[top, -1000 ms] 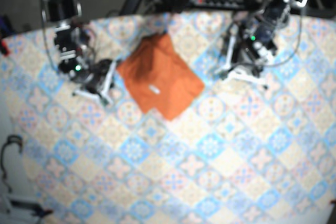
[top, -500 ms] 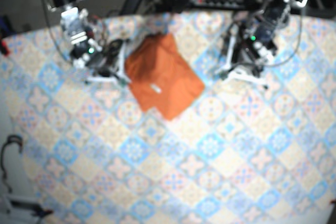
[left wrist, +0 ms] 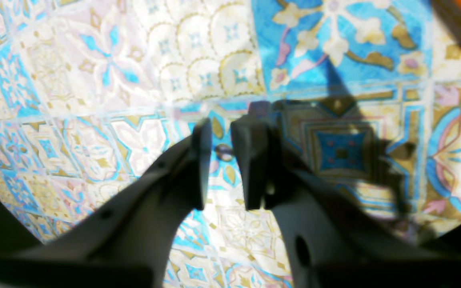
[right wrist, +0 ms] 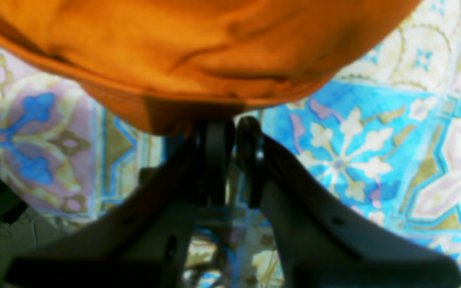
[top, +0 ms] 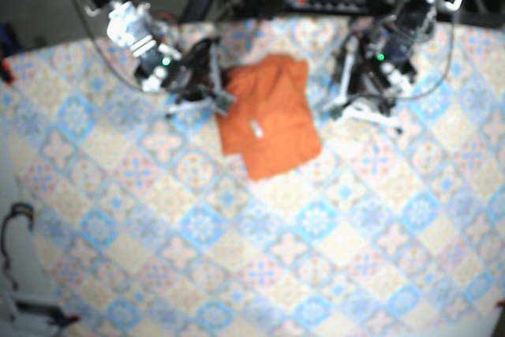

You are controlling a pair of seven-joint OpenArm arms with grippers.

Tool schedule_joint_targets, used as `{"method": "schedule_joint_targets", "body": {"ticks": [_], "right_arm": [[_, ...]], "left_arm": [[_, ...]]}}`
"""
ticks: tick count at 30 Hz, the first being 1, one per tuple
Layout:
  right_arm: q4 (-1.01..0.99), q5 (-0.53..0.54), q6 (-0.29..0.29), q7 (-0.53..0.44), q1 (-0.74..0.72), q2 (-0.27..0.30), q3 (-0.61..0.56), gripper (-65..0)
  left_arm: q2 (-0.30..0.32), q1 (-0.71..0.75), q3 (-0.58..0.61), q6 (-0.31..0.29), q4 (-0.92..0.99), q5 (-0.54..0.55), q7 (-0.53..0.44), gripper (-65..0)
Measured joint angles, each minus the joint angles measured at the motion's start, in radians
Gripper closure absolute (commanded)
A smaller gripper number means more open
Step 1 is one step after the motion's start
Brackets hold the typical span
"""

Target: Fold the T-shirt properly

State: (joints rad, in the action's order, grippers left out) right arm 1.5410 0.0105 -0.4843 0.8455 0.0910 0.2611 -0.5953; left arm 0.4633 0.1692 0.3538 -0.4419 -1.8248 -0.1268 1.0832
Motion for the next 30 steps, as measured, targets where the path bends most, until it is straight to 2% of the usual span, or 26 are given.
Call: {"method": "schedule_joint_targets", "body": {"ticks": [8,13,23,26,30], "right_arm": [[0.011,0.005,-0.006,0.005,-0.025,0.002,-0.103,-7.8],[0.011,0.016,-0.012,0.005,-0.038,0.002,-0.101,-8.2],[0.011,0.016,-0.009,0.008,-0.037,0.002,0.051,-9.7],[0.011,0.018,0.034,0.005,-0.03,0.0,0.139,-15.0],[0.019,0.008,0.089,0.009,0.021,0.004,0.327,-20.7]], "left_arm": [[-0.001,0.0,0.0,0.0,0.0,0.0,0.0,-13.3],[-0.001,0.0,0.0,0.0,0.0,0.0,0.0,-13.3],[0.0,0.0,0.0,0.0,0.0,0.0,0.0,-13.4],[0.001,0.0,0.0,0.0,0.0,0.0,0.0,-13.5],[0.002,0.001,0.0,0.0,0.0,0.003,0.0,-13.5]]}}
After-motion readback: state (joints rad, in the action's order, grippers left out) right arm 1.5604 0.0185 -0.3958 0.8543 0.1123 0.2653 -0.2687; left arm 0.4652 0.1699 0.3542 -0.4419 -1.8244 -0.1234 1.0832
